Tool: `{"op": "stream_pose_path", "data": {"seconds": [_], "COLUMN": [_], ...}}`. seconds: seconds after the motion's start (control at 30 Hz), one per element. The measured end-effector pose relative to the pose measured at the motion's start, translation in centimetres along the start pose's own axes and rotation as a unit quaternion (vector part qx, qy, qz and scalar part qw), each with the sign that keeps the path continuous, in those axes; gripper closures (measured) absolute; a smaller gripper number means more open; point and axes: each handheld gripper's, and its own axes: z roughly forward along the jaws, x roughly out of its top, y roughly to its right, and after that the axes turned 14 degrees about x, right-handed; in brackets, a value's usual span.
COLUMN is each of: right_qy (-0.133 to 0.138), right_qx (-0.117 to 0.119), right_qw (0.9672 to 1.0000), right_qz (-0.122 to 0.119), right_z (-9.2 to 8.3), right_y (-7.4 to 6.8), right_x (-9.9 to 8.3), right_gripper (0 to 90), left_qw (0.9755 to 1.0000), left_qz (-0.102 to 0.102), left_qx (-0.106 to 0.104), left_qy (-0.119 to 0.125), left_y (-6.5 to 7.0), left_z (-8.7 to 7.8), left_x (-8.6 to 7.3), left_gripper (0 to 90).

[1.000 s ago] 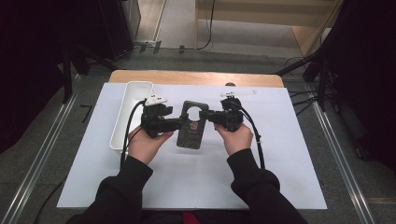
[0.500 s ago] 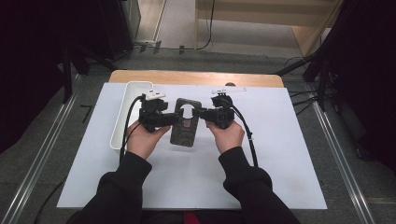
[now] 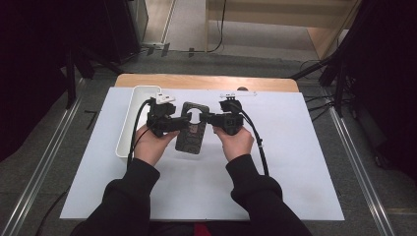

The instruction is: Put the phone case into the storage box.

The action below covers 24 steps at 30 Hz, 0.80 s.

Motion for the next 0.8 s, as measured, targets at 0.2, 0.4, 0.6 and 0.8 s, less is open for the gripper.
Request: {"op": "stream_pose_path", "data": {"seconds": [0.2,0.4,0.6,0.8], "right_qy": [-0.002,-0.002,-0.003,-0.004], "right_qx": [-0.002,-0.002,-0.003,-0.005], "right_qw": [1.0000,1.0000,1.0000,1.0000], "right_qz": [-0.003,-0.002,-0.005,-0.007], "right_z": [-0.06,-0.01,0.16,0.20], "right_y": [-0.25,-0.41,-0.70,-0.79], "right_x": [-0.06,-0.14,-0.24,-0.27], "right_gripper": [70.7,70.6,70.6,70.6], "left_qw": [1.0000,0.9998,0.9997,0.9998], "left_qz": [0.007,0.012,0.013,0.006], "left_qx": [0.007,0.013,0.022,0.020], "left_qy": [0.001,-0.004,-0.004,-0.005], "left_y": [0.46,0.82,1.00,0.93], "left_z": [0.01,0.07,0.01,0.07], "left_x": [-0.03,-0.01,0.01,-0.01], "left_gripper": [46.5,51.5,60.5,67.1]}}
